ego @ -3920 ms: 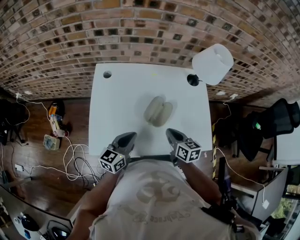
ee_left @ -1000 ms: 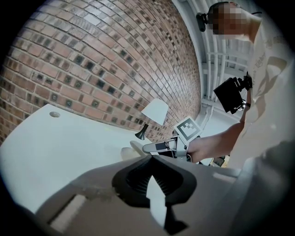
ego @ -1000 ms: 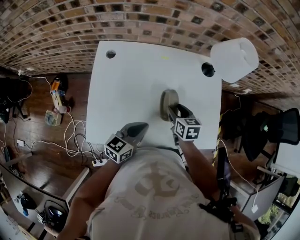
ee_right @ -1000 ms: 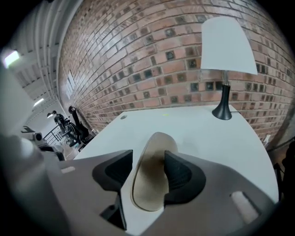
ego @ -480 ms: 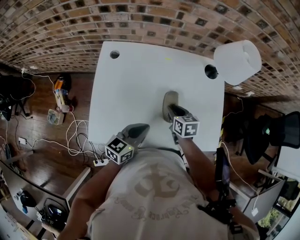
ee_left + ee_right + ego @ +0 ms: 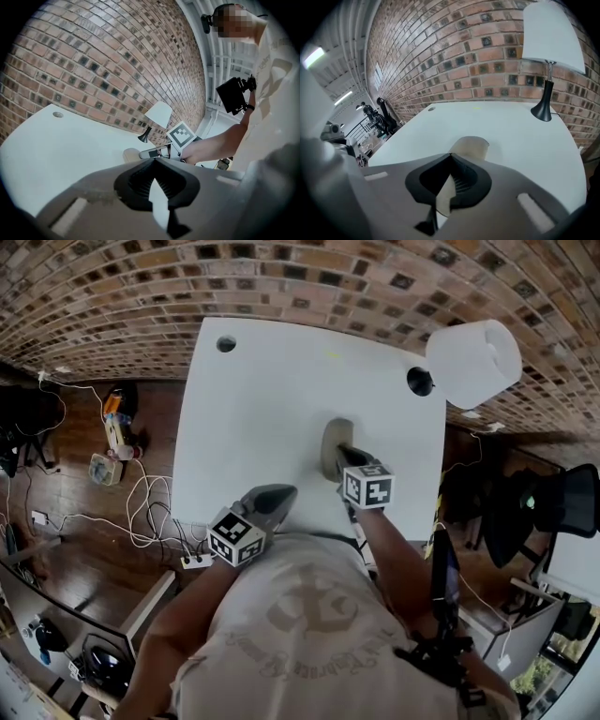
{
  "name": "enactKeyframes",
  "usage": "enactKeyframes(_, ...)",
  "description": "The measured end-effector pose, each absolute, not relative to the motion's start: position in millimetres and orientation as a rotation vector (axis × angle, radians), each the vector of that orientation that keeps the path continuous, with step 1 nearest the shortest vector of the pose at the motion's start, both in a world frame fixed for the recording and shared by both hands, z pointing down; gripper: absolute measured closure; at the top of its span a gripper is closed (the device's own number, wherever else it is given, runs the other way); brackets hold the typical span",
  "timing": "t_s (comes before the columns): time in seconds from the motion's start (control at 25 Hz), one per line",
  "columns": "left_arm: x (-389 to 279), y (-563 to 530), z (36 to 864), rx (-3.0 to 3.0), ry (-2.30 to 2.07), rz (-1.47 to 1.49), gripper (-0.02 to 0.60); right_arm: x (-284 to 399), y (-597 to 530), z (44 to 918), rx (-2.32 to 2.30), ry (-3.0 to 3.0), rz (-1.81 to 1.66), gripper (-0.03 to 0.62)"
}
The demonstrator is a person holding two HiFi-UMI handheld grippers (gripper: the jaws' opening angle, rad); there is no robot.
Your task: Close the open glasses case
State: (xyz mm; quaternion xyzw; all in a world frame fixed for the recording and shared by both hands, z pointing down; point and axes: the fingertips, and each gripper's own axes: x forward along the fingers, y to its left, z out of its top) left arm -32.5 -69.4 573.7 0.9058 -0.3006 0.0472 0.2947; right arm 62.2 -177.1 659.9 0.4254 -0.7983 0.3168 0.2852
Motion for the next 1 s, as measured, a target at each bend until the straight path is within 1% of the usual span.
enactKeyframes(0.12,-35.8,-66.9,572.8,2.418,-0.787,0.117,0.575,62.5,-174.2,662.5,1.125,-2.137,0.851,0.586)
enactKeyframes(0.32,-65.6,-66.6,570.9,2.419,-0.843,0.119,0.575,36.6,-181.0,657.5,1.144,-2.185,0.873,0.586)
enactKeyframes(0.52,-50.9,-56.8,569.4,2.439,-0.815,0.139,0.575,56.4,-174.6,664.3,1.150,-2.165,0.897,0.586)
enactKeyframes(1.0,-69.6,-45.1,554.1,2.480,-0.869,0.156,0.575,58.5,-177.1,659.8,1.226,-2.214,0.996,0.586)
